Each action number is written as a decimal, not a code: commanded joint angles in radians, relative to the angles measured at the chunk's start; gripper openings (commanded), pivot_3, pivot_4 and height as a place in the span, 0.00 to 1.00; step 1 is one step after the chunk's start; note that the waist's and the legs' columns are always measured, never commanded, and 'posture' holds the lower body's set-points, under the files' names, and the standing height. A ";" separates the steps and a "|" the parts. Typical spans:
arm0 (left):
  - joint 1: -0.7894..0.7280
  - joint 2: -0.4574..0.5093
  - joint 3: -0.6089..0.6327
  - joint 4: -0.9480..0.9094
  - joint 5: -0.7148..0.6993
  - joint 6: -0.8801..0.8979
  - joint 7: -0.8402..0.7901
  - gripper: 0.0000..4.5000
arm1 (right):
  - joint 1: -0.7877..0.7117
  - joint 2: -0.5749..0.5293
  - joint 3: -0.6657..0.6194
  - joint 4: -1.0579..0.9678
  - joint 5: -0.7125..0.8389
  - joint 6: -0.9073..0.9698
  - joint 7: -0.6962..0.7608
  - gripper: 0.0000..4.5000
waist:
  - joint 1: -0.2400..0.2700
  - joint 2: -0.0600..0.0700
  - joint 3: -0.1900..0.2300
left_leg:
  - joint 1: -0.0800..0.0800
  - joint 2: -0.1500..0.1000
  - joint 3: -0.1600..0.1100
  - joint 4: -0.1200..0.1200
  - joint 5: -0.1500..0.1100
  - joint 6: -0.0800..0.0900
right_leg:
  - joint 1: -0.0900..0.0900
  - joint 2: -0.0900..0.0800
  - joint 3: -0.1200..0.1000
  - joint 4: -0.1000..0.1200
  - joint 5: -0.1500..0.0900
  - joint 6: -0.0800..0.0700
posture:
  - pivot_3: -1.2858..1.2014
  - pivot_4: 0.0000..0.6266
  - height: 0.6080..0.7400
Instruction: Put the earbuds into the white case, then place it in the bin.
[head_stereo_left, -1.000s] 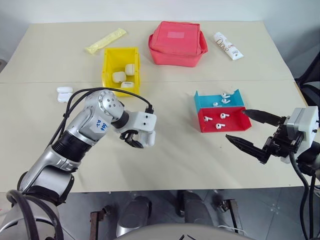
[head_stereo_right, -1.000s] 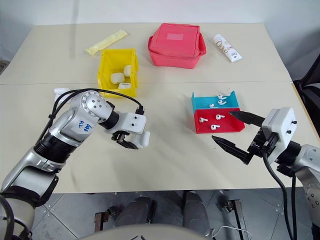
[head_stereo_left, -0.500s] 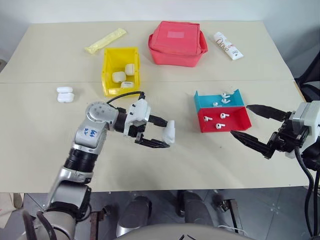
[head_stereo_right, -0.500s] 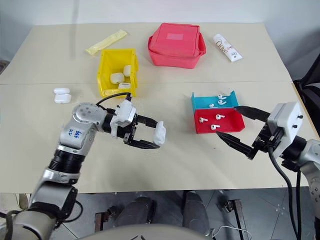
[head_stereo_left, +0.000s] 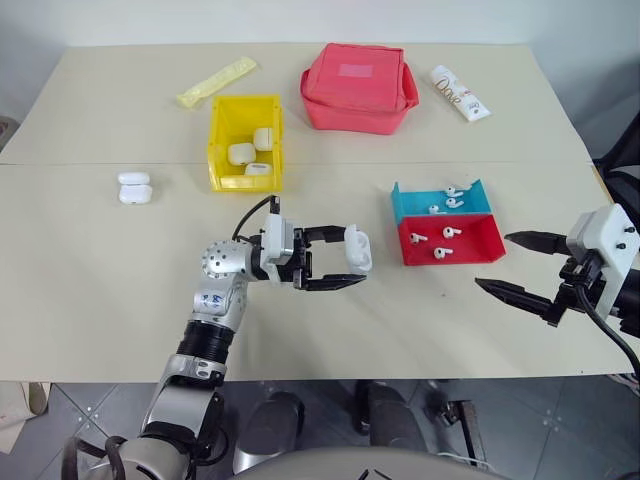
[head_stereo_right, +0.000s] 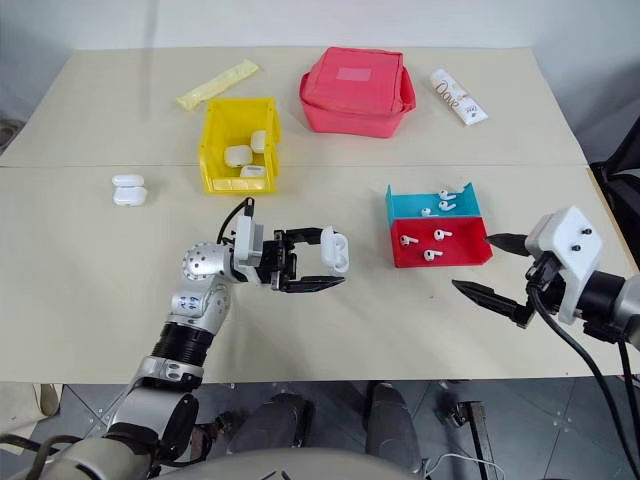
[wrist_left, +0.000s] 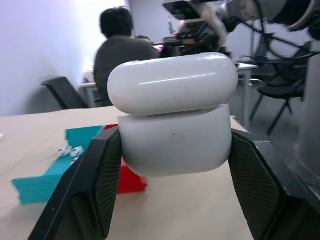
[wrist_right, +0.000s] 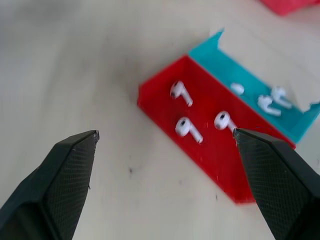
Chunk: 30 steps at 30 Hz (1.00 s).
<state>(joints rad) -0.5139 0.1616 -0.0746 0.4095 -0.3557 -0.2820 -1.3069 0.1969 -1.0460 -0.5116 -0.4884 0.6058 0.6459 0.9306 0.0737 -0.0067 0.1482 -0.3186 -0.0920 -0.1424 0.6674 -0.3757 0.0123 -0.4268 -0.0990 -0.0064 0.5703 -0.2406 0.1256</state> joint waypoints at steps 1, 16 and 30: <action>-0.027 0.001 0.019 0.038 -0.009 -0.071 -0.005 0.63 | 0.071 -0.023 -0.085 -0.020 -0.065 -0.003 0.025 1.00 | 0.006 0.000 0.000 | 0.000 0.000 0.000 0.000 0.000 0.000 | 0.000 0.000 0.000 0.000 0.000 0.000 | 0.52 0.24 1.00; 0.014 0.042 0.037 -0.080 -0.030 -0.037 0.088 0.63 | 0.129 0.002 -0.214 -0.118 -0.051 0.106 0.020 0.80 | 0.006 0.000 0.000 | 0.001 0.000 0.003 0.000 0.000 0.001 | 0.000 0.001 0.004 -0.001 0.002 0.002 | 0.52 0.24 1.00; 0.062 0.067 0.043 -0.161 -0.047 -0.012 0.134 0.63 | -0.247 -0.152 0.157 0.011 -0.048 0.139 0.073 0.80 | -0.001 0.000 0.000 | 0.002 0.002 0.006 -0.002 0.000 0.001 | -0.001 0.002 0.006 -0.002 0.002 0.002 | 0.52 0.24 1.00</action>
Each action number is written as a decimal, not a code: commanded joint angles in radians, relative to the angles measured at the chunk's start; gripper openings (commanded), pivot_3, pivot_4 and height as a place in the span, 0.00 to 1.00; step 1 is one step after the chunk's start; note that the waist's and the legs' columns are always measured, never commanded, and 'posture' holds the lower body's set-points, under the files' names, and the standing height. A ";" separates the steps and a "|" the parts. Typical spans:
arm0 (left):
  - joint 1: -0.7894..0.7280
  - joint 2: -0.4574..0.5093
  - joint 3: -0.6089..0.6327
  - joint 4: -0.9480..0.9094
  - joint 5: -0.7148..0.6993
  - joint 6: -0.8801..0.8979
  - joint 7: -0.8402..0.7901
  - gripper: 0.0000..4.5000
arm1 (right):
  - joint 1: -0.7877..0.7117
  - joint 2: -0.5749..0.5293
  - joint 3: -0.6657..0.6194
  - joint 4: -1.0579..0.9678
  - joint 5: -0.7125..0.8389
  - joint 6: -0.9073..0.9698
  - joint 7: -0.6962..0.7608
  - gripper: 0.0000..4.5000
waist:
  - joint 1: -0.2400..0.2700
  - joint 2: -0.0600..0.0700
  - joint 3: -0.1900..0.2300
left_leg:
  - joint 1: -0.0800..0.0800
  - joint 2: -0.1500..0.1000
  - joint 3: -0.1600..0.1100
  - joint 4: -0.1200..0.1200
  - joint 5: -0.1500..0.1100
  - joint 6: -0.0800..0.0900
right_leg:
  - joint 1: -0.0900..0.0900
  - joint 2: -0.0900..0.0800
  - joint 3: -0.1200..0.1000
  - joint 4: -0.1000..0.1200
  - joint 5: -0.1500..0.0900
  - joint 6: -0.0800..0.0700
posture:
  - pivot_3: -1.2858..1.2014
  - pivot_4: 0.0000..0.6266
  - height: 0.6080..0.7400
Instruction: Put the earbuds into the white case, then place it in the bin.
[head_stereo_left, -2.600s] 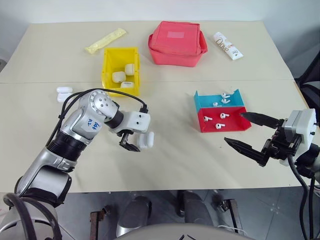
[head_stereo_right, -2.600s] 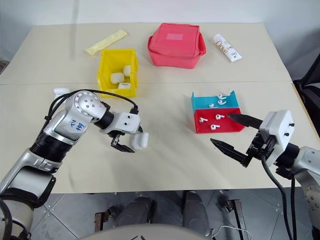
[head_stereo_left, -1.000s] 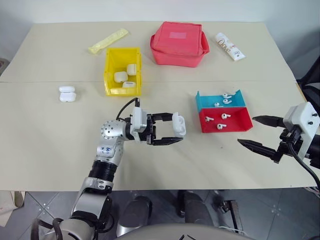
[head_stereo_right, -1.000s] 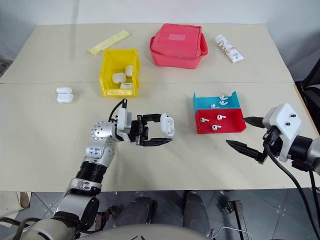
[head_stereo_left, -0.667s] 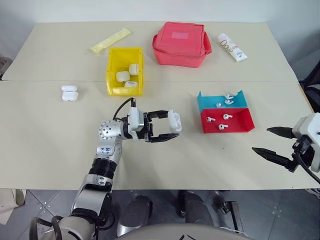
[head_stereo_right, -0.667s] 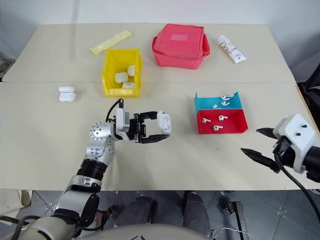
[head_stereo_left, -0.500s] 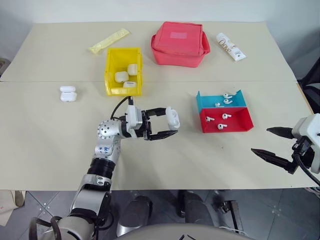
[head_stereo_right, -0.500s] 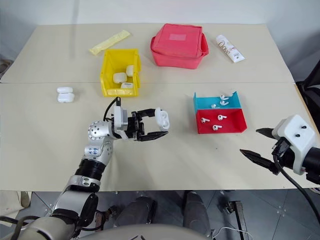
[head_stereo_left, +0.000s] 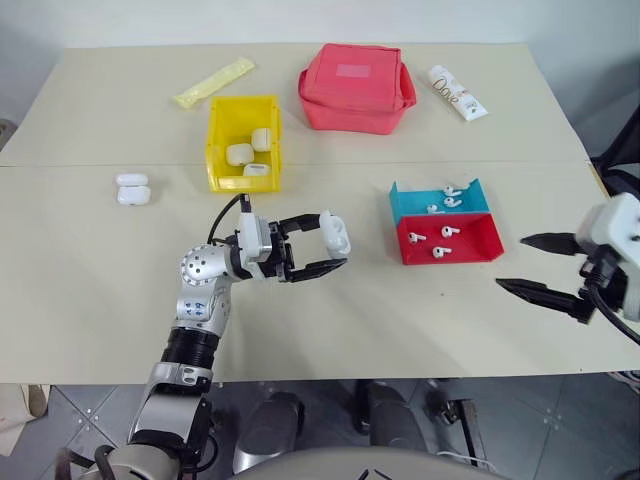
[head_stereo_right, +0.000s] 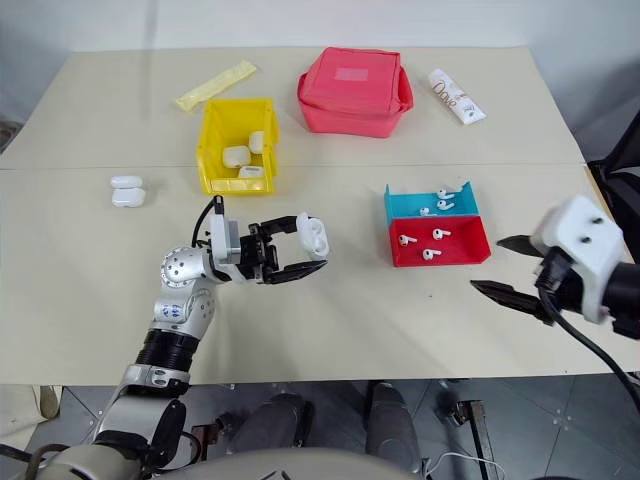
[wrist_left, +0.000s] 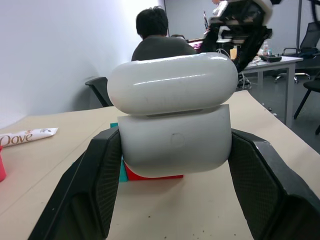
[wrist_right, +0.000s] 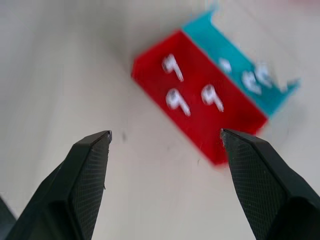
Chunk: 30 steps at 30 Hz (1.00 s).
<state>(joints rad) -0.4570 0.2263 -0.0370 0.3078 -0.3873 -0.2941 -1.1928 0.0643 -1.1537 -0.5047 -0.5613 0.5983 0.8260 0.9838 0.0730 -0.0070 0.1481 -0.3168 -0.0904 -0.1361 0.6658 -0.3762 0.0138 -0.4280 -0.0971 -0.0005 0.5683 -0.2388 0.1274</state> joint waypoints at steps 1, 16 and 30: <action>0.010 0.002 0.003 -0.067 -0.014 0.000 0.025 0.63 | -0.183 -0.057 0.237 0.136 -0.087 -0.062 0.026 0.80 | -0.002 0.000 0.000 | 0.000 -0.001 0.000 0.000 0.000 0.000 | 0.000 -0.001 0.000 0.000 0.000 0.000 | 0.52 0.24 1.00; 0.090 0.023 -0.016 -0.177 -0.011 0.018 0.085 0.63 | -0.790 0.109 0.868 0.625 -0.506 -0.353 0.322 0.62 | -0.024 0.001 0.000 | -0.002 -0.001 0.004 -0.001 0.000 0.001 | -0.003 0.000 0.003 -0.001 0.002 0.001 | 0.52 0.24 1.00; 0.141 0.048 -0.021 -0.257 -0.013 0.053 0.111 0.63 | -0.890 0.232 0.932 0.810 -0.678 -0.515 0.409 0.62 | -0.024 0.001 0.000 | -0.002 -0.001 0.004 -0.001 0.000 0.001 | -0.004 0.000 0.003 0.002 0.002 0.001 | 0.52 0.24 1.00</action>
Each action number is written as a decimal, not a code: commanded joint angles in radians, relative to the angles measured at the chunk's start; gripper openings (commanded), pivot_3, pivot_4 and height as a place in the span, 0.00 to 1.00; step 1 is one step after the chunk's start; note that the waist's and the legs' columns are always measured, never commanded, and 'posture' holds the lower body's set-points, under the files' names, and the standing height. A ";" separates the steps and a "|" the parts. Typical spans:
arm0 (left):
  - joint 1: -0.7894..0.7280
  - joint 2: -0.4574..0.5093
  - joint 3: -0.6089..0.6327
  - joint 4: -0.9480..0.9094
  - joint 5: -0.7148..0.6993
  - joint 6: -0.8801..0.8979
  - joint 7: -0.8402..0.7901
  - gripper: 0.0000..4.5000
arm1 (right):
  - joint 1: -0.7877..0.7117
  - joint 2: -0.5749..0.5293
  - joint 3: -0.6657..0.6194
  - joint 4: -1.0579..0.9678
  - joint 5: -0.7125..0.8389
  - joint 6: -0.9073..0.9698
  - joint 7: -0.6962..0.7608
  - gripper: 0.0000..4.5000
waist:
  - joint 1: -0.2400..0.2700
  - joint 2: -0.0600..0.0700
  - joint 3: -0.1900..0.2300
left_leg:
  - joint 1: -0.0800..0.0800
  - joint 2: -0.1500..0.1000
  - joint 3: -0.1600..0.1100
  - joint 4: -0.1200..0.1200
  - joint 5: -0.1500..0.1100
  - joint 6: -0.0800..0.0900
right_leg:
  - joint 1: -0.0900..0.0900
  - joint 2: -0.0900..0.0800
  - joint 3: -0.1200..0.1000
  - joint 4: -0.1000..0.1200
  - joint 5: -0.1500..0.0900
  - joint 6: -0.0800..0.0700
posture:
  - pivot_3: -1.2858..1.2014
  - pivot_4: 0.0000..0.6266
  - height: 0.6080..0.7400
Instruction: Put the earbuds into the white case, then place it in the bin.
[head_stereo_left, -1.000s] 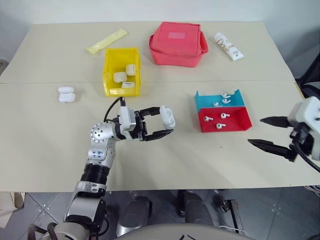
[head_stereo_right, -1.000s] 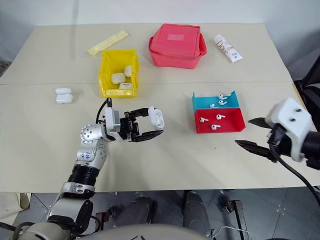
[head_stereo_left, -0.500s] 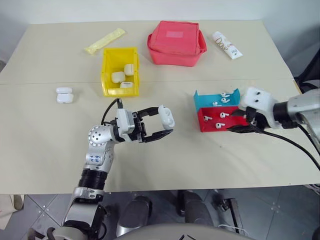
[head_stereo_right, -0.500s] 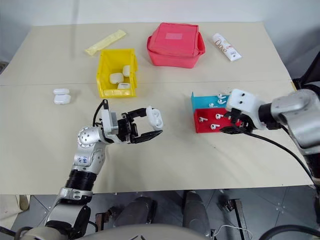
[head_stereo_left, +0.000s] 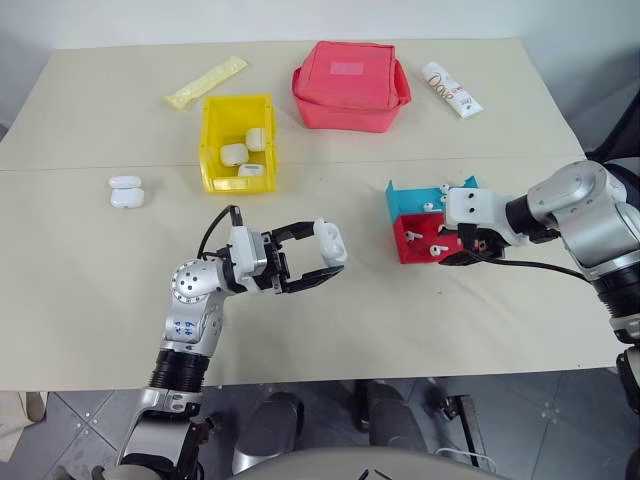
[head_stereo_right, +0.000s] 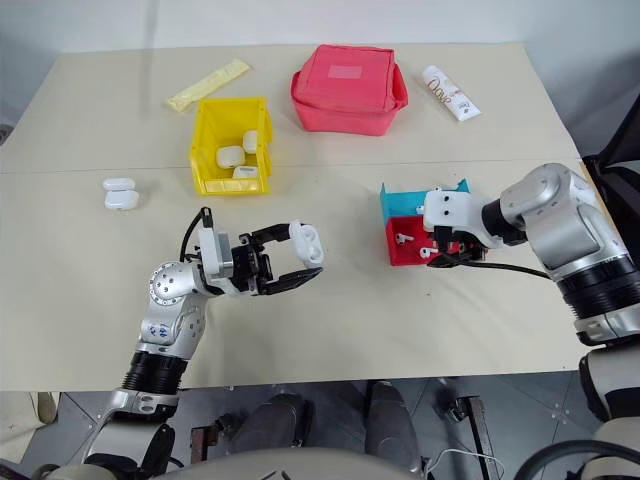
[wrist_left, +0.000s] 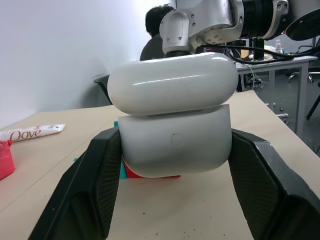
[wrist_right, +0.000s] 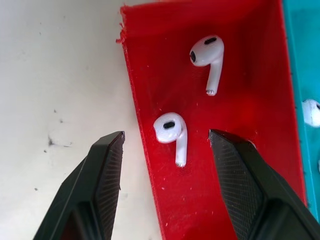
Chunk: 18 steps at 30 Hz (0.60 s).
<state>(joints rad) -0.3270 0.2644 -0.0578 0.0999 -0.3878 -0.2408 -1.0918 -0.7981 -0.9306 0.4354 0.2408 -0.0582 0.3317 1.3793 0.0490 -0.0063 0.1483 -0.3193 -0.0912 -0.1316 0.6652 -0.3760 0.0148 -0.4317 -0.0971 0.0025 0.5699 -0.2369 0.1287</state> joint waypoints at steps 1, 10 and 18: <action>0.013 0.011 0.000 -0.053 -0.013 0.002 0.012 0.63 | -0.030 0.015 -0.010 0.015 -0.027 -0.024 0.015 0.62 | 0.001 0.000 0.000 | 0.000 0.000 0.000 0.000 0.000 0.000 | 0.000 0.000 0.000 0.000 0.000 0.000 | 0.52 0.24 1.00; 0.030 0.020 -0.005 -0.077 -0.009 0.013 0.035 0.63 | -0.035 0.047 -0.020 0.035 -0.050 -0.042 0.048 0.49 | 0.000 0.000 0.000 | 0.000 0.000 0.000 0.000 0.000 0.000 | 0.000 0.000 0.000 0.000 0.000 0.000 | 0.52 0.24 1.00; 0.035 0.020 -0.007 -0.087 -0.006 0.018 0.047 0.63 | -0.041 0.058 -0.020 0.053 -0.065 -0.051 0.050 0.49 | 0.000 0.000 0.000 | 0.000 0.000 0.000 0.000 0.000 0.000 | 0.000 0.000 0.000 0.000 0.000 0.000 | 0.52 0.24 1.00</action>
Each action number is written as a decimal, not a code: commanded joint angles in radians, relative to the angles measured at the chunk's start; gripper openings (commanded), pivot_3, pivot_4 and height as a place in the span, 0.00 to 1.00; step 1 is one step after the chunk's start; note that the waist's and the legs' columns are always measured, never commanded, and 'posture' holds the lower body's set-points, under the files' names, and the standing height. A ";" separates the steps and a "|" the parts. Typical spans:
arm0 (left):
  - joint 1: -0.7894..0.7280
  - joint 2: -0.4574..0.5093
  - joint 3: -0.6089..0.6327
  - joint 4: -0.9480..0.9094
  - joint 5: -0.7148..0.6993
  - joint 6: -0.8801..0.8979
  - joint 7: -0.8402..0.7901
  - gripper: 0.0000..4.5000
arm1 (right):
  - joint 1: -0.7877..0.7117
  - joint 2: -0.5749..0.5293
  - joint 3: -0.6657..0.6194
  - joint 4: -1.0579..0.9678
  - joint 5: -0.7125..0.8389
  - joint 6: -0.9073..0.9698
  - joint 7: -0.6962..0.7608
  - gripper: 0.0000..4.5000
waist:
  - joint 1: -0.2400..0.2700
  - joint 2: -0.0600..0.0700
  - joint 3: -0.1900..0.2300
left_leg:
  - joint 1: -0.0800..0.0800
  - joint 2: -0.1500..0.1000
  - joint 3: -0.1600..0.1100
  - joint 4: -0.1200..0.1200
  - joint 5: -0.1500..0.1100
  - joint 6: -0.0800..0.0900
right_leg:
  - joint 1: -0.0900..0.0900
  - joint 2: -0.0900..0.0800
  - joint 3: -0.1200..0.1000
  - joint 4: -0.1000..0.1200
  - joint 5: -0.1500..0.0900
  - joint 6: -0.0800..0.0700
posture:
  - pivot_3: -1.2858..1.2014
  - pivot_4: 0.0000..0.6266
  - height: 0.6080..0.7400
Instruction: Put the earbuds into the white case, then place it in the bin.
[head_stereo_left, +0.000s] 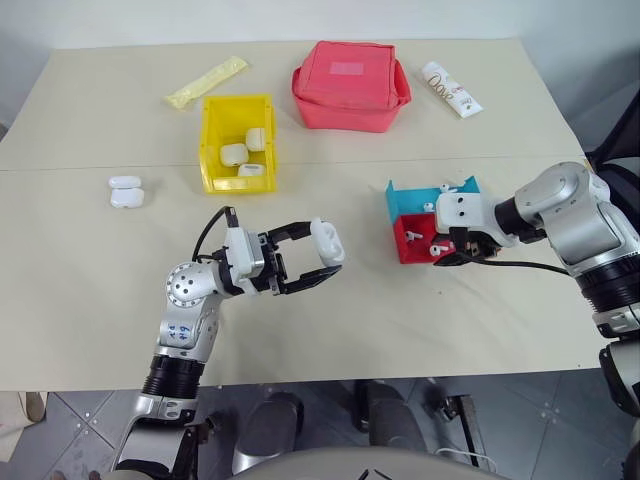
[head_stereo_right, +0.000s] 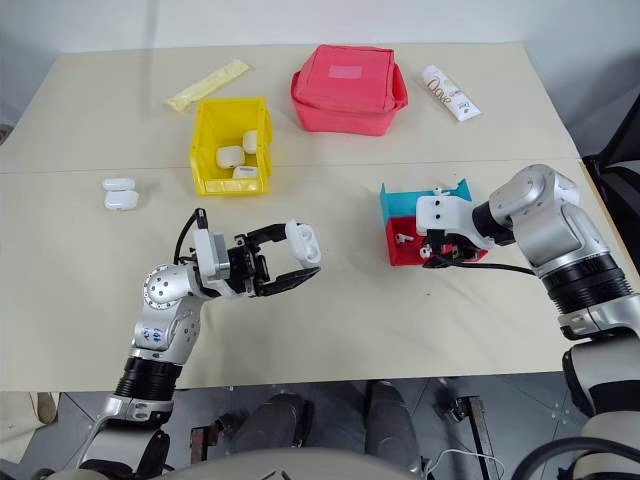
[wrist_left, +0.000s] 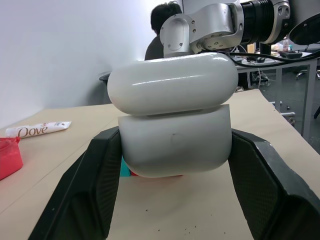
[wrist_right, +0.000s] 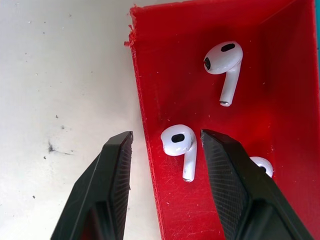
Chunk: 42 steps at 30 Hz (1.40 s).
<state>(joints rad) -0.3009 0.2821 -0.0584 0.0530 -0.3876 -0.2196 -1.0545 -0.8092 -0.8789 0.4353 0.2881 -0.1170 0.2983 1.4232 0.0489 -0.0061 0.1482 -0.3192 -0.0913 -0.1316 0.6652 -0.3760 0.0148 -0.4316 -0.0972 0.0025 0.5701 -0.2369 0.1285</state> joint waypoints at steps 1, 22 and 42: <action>0.009 0.002 -0.007 -0.041 -0.006 -0.003 0.011 0.63 | -0.031 0.010 -0.020 0.010 -0.010 -0.019 0.006 0.49 | 0.000 0.000 0.000 | 0.000 0.000 0.000 0.000 0.000 0.000 | 0.000 0.000 0.000 0.000 0.000 0.000 | 0.52 0.24 1.00; 0.014 0.006 -0.012 -0.047 -0.005 -0.003 0.022 0.63 | -0.041 0.025 -0.039 0.031 -0.022 -0.023 0.018 0.11 | -0.001 0.000 0.000 | 0.000 0.000 0.000 0.000 0.000 0.000 | 0.000 0.000 0.000 0.000 0.000 0.000 | 0.52 0.24 1.00; -0.128 -0.093 -0.025 0.218 -0.077 -0.071 -0.168 0.63 | 0.363 0.241 -0.673 -0.830 0.790 0.596 -0.334 0.11 | 0.006 0.000 0.000 | 0.000 0.000 -0.003 0.001 0.000 0.000 | 0.002 -0.001 -0.002 -0.002 0.001 0.000 | 0.52 0.24 1.00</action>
<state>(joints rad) -0.4140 0.1956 -0.0959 0.2630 -0.4387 -0.2718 -1.2048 -0.4423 -0.6395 -0.1840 -0.4881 0.6067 0.8700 1.1351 0.0553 -0.0061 0.1480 -0.3195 -0.0914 -0.1351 0.6658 -0.3763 0.0148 -0.4295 -0.0980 0.0010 0.5688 -0.2361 0.1286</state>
